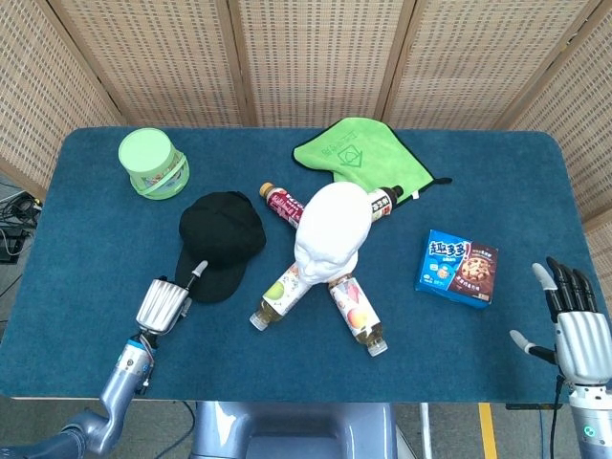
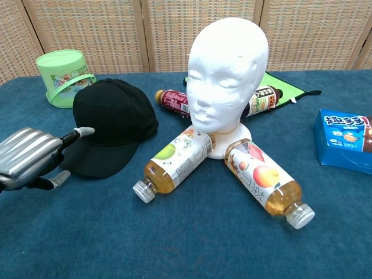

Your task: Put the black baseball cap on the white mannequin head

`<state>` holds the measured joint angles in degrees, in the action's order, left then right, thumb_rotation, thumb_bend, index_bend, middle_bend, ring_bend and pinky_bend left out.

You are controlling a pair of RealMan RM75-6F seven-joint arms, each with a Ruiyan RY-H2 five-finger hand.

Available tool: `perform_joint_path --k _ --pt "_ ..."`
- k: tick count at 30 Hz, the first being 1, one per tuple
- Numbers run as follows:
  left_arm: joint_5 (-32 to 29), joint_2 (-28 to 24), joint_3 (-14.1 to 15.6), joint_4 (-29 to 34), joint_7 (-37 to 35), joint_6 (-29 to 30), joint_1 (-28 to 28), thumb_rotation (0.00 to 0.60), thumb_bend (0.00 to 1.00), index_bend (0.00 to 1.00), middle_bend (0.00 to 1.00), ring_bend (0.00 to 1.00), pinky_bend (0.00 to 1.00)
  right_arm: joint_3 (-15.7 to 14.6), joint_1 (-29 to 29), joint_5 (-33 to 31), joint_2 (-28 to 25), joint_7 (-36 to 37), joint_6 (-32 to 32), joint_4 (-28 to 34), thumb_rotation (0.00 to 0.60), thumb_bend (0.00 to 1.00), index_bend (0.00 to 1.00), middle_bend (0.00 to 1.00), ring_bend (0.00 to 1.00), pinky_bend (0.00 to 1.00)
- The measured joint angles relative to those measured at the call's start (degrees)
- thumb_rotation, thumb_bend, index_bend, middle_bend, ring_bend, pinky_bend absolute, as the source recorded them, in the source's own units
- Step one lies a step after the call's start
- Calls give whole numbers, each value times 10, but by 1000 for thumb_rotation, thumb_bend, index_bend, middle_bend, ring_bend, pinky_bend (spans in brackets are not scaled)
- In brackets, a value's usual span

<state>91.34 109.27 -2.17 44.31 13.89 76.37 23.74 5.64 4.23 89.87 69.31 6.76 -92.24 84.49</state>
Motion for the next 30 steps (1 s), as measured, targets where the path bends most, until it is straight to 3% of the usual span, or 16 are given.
perform_joint_path --k 17,30 --pt "2 42 -2 -67 -8 14 13 600 411 275 898 831 719 2 0 -5 -2 8 2 -2 600 51 0 0 0 0" --pt "0 70 -4 -118 -6 3 30 600 412 301 898 831 719 3 1 -6 -1 7 4 -3 600 51 0 0 0 0"
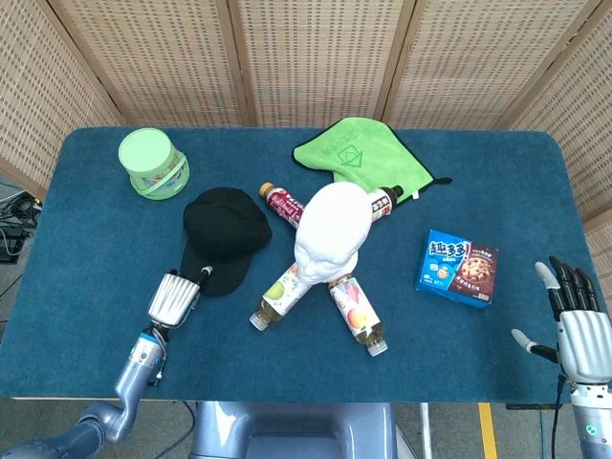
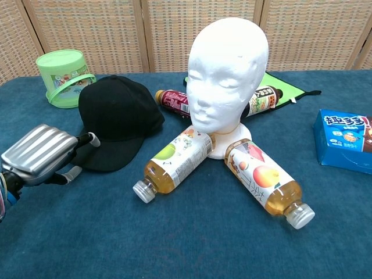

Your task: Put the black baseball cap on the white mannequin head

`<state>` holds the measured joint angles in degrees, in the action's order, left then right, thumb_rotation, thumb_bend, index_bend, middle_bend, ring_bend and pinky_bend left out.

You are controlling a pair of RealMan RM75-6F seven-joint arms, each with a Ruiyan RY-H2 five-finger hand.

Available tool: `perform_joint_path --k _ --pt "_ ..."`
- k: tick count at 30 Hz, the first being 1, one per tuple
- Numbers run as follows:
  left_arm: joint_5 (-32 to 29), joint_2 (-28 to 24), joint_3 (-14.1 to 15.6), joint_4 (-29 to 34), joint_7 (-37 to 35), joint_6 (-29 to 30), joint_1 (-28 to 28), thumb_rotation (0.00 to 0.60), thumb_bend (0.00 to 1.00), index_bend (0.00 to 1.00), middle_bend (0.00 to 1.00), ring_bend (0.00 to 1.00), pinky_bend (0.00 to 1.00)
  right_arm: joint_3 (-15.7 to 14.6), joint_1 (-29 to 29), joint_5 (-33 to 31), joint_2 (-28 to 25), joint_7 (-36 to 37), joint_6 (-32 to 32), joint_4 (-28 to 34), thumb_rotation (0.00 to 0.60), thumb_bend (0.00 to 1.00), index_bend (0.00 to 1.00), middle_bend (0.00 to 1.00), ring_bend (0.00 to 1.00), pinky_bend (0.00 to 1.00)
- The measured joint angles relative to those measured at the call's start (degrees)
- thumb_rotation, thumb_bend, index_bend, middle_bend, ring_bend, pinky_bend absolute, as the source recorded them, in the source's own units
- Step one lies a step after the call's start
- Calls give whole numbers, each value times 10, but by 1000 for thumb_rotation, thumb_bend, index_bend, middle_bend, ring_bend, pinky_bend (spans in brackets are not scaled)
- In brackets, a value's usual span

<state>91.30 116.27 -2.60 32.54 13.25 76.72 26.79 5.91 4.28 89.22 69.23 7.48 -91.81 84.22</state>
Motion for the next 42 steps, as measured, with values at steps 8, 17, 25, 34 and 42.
perform_joint_path --k 8,17,25,34,42 --pt "-5 20 -2 -40 -5 -2 5 600 415 310 898 831 719 0 0 0 0 0 0 0 600 51 0 0 0 0" --pt "-9 47 -3 -94 -24 1 9 600 416 324 898 831 719 0 0 0 1 0 0 0 600 51 0 0 0 0" --pt "-14 70 -9 -141 -32 13 16 600 416 354 898 831 719 -2 1 3 3 -6 1 1 600 51 0 0 0 0" --pt "-21 98 -12 -188 -40 13 27 600 414 395 898 831 721 -3 3 5 6 -13 4 0 600 51 0 0 0 0" --pt "-23 113 -13 -216 -22 10 41 600 406 499 902 849 738 -2 3 6 8 -14 2 -1 600 51 0 0 0 0"
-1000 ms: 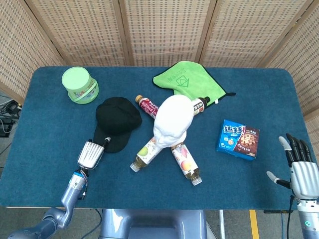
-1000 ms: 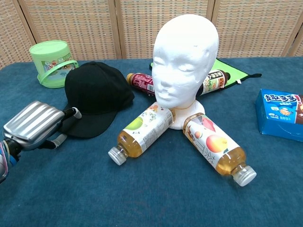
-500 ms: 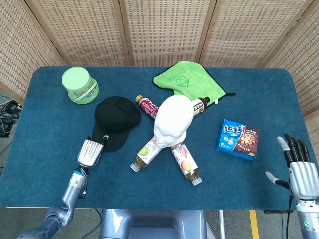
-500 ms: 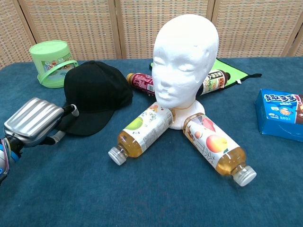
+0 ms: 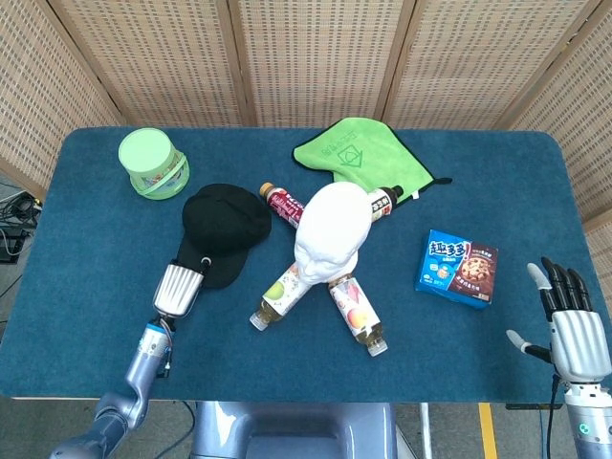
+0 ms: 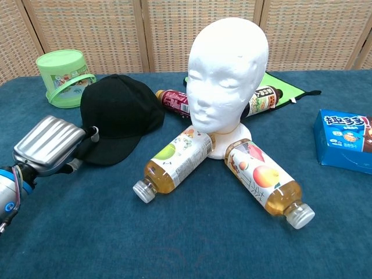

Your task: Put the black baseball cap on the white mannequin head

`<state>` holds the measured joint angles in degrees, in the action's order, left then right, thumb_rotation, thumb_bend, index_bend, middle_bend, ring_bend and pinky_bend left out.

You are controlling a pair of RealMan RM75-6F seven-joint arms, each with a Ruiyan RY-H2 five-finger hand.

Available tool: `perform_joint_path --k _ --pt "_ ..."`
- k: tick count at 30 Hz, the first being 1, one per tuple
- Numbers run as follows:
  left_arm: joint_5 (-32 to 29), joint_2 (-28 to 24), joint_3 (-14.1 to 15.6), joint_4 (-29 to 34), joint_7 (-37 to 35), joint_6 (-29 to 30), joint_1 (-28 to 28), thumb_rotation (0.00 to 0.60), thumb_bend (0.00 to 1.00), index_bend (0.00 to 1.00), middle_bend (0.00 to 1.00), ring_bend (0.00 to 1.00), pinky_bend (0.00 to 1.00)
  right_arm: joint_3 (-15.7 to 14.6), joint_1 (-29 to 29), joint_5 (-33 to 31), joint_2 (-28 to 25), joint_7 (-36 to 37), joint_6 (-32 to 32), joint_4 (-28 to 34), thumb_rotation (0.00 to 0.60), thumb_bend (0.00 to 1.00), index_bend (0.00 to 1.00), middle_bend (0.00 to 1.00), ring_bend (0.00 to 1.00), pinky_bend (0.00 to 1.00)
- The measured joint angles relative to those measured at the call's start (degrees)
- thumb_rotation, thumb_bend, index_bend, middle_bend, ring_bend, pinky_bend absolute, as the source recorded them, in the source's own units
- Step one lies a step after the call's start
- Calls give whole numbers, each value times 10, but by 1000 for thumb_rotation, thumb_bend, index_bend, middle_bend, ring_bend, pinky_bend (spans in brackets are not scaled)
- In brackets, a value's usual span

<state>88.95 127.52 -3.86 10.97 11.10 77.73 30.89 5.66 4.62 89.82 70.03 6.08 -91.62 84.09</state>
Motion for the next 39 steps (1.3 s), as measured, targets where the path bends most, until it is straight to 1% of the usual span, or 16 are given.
perform_joint_path --k 2,4,5,7,14,20,23,31,39 --pt "-2 3 0 -6 6 -5 3 600 414 601 913 861 744 0 0 0 0 1 -1 0 600 51 0 0 0 0" --pt "-3 4 -1 -10 12 -5 6 600 445 735 920 872 748 0 0 1 0 3 -2 -1 600 51 0 0 0 0" --pt "-3 4 -1 -13 15 -4 8 600 471 785 920 876 749 0 0 1 0 3 -2 -1 600 51 0 0 0 0" --pt "-3 3 -1 -15 19 1 11 600 512 826 921 877 749 0 0 1 1 4 -2 -2 600 51 0 0 0 0" --pt "4 -6 7 -25 65 18 20 600 635 853 933 878 749 0 -1 4 1 4 -6 -2 600 51 0 0 0 0" --pt "18 -23 23 -25 104 48 26 600 683 883 935 878 749 1 -2 2 -1 10 -8 -2 600 51 0 0 0 0" --pt "23 -35 27 -22 115 66 30 600 699 891 935 878 749 2 -3 1 -2 13 -8 -2 600 51 0 0 0 0" --pt "32 -79 32 -10 135 124 46 600 704 902 936 878 749 4 -6 0 -5 22 -15 0 600 51 0 0 0 0" --pt "42 -132 36 25 155 176 57 600 704 902 936 879 749 4 -7 2 -4 22 -18 0 600 51 0 0 0 0"
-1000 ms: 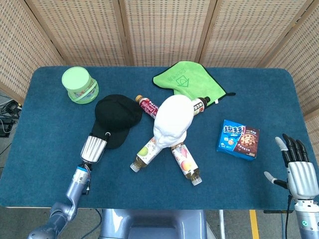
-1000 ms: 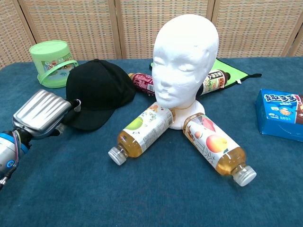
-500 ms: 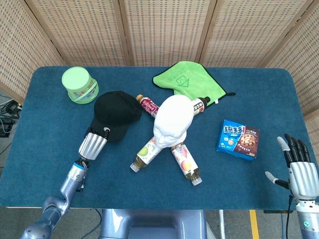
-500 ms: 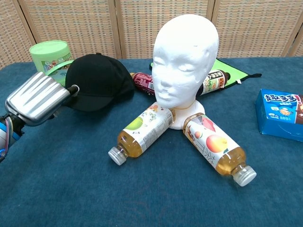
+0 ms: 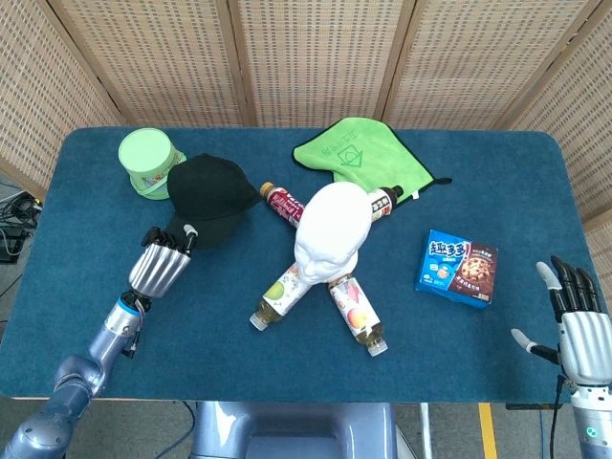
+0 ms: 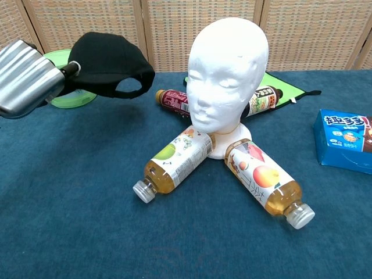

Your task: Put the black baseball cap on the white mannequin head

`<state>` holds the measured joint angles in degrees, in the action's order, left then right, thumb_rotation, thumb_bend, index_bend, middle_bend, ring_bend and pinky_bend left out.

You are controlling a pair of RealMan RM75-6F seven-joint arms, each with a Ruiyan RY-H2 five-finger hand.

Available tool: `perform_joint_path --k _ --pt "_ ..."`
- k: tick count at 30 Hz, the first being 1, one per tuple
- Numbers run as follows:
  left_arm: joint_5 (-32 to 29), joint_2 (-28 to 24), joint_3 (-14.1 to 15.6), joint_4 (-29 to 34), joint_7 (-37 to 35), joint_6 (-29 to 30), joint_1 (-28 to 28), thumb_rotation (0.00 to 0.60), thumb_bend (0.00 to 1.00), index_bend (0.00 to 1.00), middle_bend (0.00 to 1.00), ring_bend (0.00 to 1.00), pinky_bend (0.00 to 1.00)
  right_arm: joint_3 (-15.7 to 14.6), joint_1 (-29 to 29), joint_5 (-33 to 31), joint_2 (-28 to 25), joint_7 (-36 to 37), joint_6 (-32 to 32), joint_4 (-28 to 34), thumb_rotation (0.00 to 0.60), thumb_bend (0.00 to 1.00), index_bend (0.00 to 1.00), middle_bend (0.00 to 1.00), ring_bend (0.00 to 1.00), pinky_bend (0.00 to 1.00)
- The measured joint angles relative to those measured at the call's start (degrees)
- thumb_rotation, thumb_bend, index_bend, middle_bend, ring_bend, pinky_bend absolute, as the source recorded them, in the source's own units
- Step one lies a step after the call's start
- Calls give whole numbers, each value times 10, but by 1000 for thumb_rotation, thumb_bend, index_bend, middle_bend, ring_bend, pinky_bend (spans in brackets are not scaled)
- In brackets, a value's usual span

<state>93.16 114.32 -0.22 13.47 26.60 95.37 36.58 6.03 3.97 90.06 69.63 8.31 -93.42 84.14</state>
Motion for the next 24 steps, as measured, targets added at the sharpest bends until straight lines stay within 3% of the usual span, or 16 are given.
perform_joint_path --k 16,24 --pt "34 -108 13 110 51 60 24 600 702 902 936 879 748 1 0 1 1 3 -3 0 600 51 0 0 0 0" --pt "47 -182 -3 234 93 89 50 600 699 899 936 878 746 1 -1 2 -1 8 -5 1 600 51 0 0 0 0"
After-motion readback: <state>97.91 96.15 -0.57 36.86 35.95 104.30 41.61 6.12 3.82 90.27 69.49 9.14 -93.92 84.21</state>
